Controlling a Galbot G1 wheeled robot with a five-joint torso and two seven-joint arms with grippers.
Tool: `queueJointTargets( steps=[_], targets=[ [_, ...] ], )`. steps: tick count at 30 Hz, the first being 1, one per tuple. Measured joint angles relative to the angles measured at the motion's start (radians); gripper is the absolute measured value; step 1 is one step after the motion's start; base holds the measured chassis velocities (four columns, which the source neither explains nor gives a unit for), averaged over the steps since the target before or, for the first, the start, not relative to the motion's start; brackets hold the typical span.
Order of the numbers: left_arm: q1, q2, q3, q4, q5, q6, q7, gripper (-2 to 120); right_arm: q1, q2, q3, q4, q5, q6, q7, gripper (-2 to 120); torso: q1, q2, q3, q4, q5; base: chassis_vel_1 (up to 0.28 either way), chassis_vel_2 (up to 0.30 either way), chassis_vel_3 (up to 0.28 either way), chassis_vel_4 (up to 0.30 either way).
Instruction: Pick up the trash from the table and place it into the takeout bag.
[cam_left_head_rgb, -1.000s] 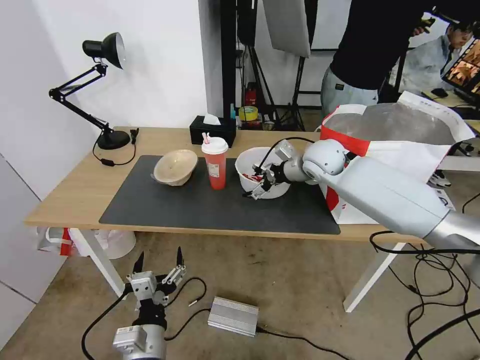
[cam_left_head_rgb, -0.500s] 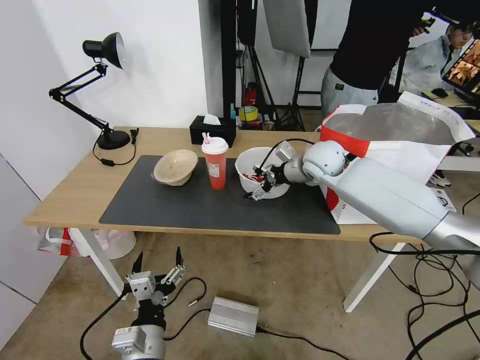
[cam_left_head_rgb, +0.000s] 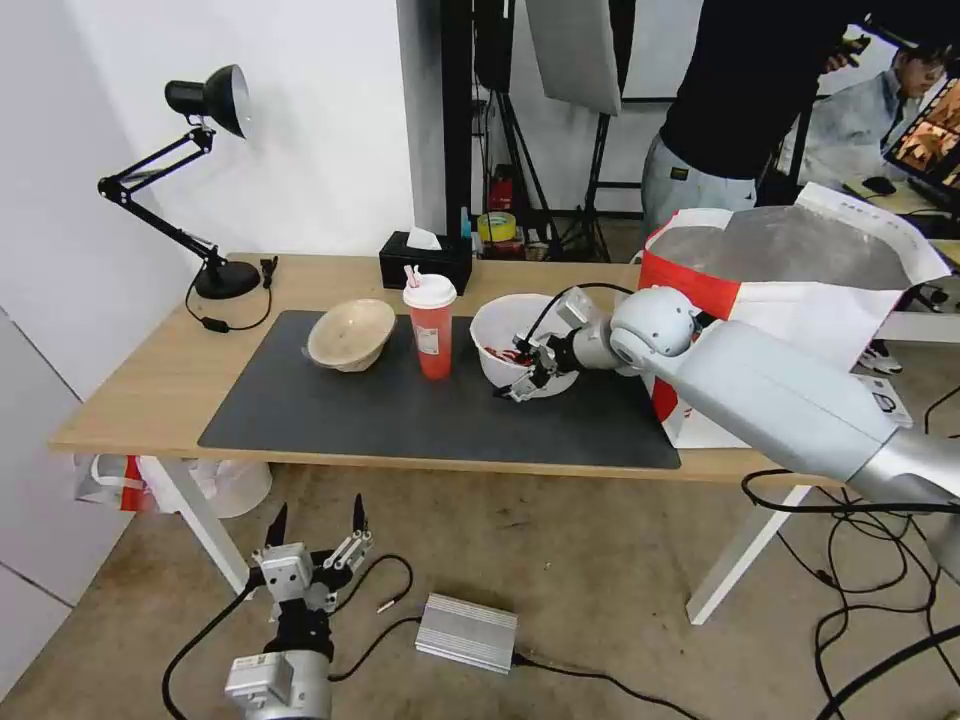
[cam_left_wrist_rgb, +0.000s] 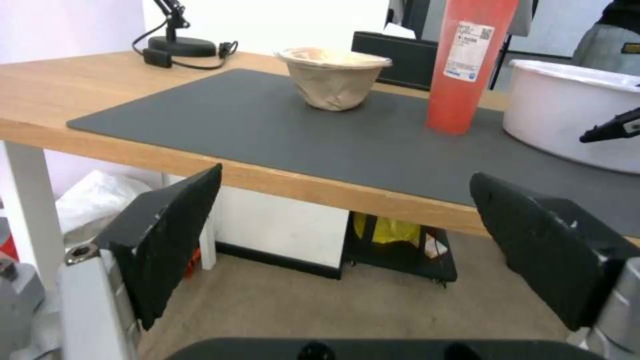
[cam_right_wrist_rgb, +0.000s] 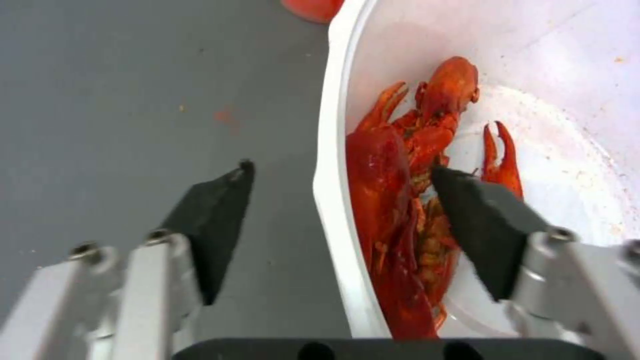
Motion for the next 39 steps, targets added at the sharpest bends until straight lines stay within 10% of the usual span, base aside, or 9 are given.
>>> queueJointTargets(
  steps=[20,39],
  targets=[
    [-0.005,0.001,0.000,0.000,0.001,0.000,0.000,100,-0.002,0.000,-0.002,0.005,0.004,-0.008,0.014,0,0.000,0.000,0.000,0.0000,-0.0002,0.000,0.000,0.000,0.000],
    [-0.009,0.001,-0.006,-0.002,-0.001,0.001,-0.002,100,0.011,0.003,-0.001,0.020,0.007,-0.010,0.019,0,0.000,0.000,0.000,0.0000,0.0000,0.000,0.000,0.000,0.000]
  ],
)
